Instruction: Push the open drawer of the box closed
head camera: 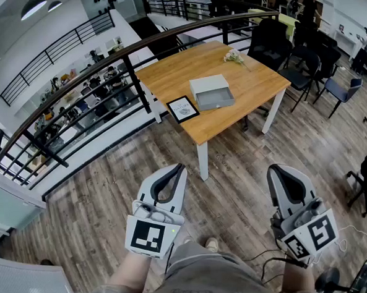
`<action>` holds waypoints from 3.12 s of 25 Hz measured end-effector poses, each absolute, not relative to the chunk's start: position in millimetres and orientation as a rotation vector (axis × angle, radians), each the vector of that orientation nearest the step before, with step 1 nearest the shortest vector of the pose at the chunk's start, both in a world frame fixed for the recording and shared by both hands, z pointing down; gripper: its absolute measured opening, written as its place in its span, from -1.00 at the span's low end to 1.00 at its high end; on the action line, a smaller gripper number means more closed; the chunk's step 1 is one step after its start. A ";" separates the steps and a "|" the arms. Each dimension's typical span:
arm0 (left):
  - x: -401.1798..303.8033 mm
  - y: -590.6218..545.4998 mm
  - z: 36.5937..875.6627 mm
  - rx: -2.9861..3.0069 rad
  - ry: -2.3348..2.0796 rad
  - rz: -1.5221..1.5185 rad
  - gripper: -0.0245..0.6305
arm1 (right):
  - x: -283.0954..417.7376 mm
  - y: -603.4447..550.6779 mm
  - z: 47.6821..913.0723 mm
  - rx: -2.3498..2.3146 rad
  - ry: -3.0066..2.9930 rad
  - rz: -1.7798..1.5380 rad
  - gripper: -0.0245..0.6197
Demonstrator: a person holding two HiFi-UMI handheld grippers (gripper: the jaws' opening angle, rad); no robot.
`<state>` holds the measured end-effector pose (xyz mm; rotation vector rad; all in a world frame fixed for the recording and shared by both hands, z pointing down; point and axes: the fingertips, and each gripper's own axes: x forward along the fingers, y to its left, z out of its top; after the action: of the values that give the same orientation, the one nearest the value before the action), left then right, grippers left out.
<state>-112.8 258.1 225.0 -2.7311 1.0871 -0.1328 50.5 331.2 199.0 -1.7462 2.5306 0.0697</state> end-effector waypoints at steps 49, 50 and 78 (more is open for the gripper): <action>-85.7 13.5 332.9 -2.850 1.074 -0.406 -0.85 | 99.2 57.5 334.0 -2.004 2.426 -0.357 -0.22; -85.0 0.7 339.5 -2.863 1.069 -0.427 -0.85 | 98.9 43.1 342.5 -2.015 2.430 -0.387 -0.22; -61.3 -220.0 528.2 -3.097 0.974 -0.920 -0.85 | 132.0 -187.7 602.7 -2.269 2.382 -1.084 -0.43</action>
<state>-61.3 -220.0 528.2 -3.0966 0.9744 -0.9205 132.0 -187.7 602.7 -2.2693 2.3815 -1.0842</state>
